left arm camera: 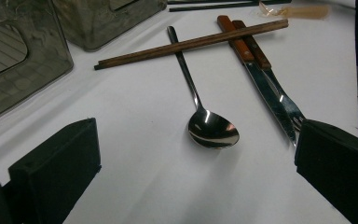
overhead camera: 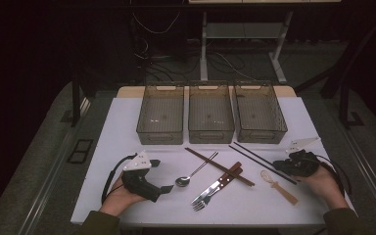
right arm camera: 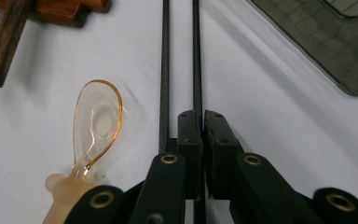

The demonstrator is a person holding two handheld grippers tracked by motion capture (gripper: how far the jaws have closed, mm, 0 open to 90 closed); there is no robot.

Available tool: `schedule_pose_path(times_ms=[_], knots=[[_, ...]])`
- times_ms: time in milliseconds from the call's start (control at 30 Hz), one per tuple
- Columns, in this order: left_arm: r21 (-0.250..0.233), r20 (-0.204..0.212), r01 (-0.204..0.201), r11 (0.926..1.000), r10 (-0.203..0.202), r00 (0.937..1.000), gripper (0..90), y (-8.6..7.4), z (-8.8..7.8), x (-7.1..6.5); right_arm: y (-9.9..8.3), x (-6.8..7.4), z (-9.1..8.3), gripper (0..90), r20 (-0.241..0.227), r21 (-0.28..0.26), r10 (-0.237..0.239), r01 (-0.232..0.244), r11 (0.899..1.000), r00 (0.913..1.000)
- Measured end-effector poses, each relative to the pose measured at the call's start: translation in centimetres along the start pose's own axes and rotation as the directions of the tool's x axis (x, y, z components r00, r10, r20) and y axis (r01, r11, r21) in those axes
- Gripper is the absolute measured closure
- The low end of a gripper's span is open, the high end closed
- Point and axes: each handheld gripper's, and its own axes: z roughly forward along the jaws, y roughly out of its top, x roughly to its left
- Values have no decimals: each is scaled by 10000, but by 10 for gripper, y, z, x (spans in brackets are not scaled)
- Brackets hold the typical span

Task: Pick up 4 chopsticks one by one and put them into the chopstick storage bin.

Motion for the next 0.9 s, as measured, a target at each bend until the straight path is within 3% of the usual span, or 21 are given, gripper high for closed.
schedule_pose_path(times_ms=[900], knots=[[91, 43, -106, 9999, 106, 9999, 0, 0, 1, 0, 2, -2, -39, 860, -57, -1350, 236, -242, 9905, 9997]])
